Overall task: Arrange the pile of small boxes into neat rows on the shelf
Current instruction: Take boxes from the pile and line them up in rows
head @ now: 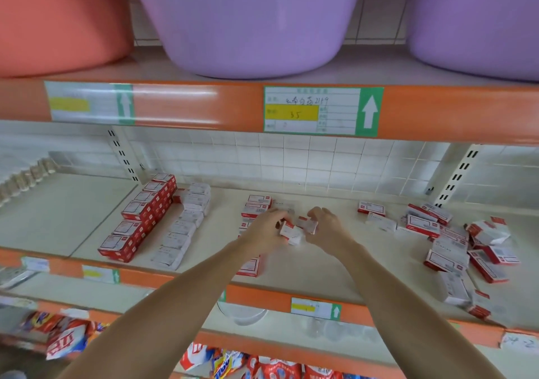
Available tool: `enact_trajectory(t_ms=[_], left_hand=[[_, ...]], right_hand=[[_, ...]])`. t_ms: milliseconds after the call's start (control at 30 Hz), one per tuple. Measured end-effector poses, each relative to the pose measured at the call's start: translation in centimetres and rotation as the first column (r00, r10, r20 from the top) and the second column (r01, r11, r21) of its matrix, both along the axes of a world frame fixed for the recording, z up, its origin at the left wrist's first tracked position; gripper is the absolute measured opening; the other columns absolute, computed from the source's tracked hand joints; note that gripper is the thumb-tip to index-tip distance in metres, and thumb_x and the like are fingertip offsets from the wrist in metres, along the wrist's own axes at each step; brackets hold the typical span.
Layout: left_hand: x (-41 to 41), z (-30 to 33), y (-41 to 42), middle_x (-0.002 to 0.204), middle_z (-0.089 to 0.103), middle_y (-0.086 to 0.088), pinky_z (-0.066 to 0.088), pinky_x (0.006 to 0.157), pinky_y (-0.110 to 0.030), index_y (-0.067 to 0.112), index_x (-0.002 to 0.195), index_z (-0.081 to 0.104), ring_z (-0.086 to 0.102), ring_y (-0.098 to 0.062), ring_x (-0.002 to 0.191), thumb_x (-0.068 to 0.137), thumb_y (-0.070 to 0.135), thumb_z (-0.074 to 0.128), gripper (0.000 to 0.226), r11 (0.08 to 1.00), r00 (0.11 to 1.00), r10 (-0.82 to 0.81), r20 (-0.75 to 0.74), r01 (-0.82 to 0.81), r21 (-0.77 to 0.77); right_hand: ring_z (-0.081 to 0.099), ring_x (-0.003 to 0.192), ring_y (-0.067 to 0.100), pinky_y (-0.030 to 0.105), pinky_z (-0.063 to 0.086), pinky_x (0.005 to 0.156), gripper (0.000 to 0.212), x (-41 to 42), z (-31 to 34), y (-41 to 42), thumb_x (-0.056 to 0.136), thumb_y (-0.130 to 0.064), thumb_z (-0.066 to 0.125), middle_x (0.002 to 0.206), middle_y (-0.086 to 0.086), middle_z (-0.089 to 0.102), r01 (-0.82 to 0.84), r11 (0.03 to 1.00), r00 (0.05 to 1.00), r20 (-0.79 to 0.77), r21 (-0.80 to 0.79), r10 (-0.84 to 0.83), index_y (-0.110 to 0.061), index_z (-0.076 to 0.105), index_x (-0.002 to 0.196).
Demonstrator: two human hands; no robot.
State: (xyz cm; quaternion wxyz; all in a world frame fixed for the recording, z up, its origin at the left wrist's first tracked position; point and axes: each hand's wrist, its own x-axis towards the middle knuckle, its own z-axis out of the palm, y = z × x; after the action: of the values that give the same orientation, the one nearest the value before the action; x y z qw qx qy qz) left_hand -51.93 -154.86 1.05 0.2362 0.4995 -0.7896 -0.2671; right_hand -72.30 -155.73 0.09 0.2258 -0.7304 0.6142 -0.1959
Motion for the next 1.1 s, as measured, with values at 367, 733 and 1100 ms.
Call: enact_trajectory(t_ms=[367, 733, 1100], left_hand=[[4.7, 1.1, -1.2, 0.11, 0.064, 0.004, 0.051, 0.083, -0.032, 0.019, 0.114, 0.062, 0.057, -0.015, 0.101, 0.081, 0.017, 0.073, 0.036, 0.969, 0.985, 0.17, -0.004, -0.168, -0.184], [17.6, 3.1, -1.7, 0.11, 0.064, 0.001, 0.048, 0.092, -0.029, 0.016, 0.12, 0.062, 0.058, -0.015, 0.101, 0.085, 0.024, 0.075, 0.038, 0.868, 0.905, 0.422, -0.054, -0.421, -0.263], [28.3, 2.8, -2.0, 0.105, 0.066, 0.011, 0.048, 0.084, -0.021, 0.028, 0.11, 0.065, 0.06, -0.012, 0.101, 0.085, 0.02, 0.068, 0.027, 0.783, 0.818, 0.557, -0.143, -0.575, -0.235]], right_hand=[[0.057, 0.095, 0.022, 0.029, 0.048, 0.08, 0.042, 4.0, 1.9, 0.0, 0.081, -0.008, 0.069, 0.114, 0.0, 0.049, 0.084, 0.976, 0.992, 0.113, -0.202, -0.062, -0.012, 0.059, 0.122], [0.056, 0.105, 0.022, 0.037, 0.052, 0.087, 0.046, 17.6, 4.0, -0.6, 0.09, -0.022, 0.063, 0.128, 0.0, 0.043, -0.04, 0.981, 0.996, 0.071, -0.191, 0.054, -0.017, 0.047, 0.133], [0.049, 0.121, 0.026, 0.036, 0.047, 0.098, 0.05, 29.4, 3.8, -1.1, 0.097, -0.016, 0.055, 0.139, 0.005, 0.034, -0.224, 0.967, 0.969, -0.132, -0.121, 0.208, -0.016, 0.038, 0.144]])
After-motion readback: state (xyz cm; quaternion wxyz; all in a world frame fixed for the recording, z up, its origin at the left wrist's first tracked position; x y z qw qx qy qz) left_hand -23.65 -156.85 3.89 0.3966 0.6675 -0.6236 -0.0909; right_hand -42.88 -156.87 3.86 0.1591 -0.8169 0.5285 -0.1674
